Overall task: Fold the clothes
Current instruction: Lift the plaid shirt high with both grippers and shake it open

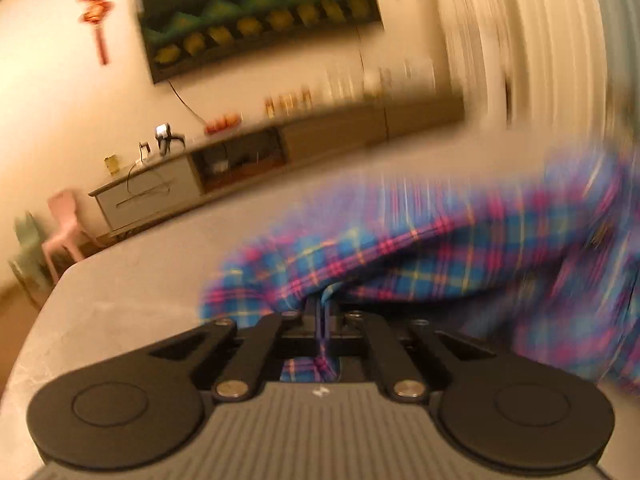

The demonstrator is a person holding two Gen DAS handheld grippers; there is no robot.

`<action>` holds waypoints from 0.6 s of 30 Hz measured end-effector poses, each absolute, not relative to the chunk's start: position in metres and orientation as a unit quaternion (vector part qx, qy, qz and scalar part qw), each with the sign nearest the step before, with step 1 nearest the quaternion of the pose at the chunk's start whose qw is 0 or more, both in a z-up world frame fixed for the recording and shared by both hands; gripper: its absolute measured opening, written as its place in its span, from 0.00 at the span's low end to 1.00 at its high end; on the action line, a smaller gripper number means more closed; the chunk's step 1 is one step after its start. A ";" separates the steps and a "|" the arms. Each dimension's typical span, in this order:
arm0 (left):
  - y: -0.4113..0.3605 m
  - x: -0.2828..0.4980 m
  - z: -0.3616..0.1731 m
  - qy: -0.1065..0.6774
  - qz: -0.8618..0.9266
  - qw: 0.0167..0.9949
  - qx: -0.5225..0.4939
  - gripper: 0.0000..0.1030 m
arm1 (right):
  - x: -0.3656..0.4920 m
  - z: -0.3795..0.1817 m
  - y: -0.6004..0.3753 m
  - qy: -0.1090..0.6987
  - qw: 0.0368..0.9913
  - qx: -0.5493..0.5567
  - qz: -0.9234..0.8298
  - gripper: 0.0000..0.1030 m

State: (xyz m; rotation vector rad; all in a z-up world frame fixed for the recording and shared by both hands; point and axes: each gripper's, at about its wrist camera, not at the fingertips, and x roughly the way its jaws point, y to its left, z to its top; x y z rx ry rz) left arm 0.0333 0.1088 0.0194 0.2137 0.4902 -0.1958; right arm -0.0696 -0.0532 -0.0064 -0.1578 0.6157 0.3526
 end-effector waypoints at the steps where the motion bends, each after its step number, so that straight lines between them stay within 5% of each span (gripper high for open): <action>1: 0.121 0.027 0.044 0.220 -0.103 0.967 0.082 0.01 | -0.075 0.013 -0.064 0.288 0.938 -0.056 0.184 0.02; 5: 0.154 0.025 0.132 0.151 -0.114 0.982 0.009 0.01 | -0.086 0.112 -0.146 0.200 0.943 0.121 0.236 0.02; 10: 0.144 0.064 0.101 0.220 -0.112 0.965 0.082 0.16 | 0.019 0.072 -0.173 0.287 0.949 0.104 0.082 0.06; 13: 0.130 0.081 0.062 0.275 -0.105 0.945 0.141 0.21 | 0.042 0.023 -0.166 0.356 0.934 0.031 -0.011 0.17; 14: 0.125 0.087 0.049 0.293 -0.103 0.937 0.161 0.39 | 0.029 0.022 -0.164 0.338 0.941 0.023 -0.008 0.19; 16: 0.120 0.074 0.036 0.287 -0.107 0.931 0.197 0.57 | -0.007 0.026 -0.159 0.296 0.955 0.015 0.031 0.39; 18: 0.114 0.056 0.028 0.265 -0.118 0.928 0.235 0.57 | -0.034 0.030 -0.142 0.258 0.963 -0.042 0.060 0.50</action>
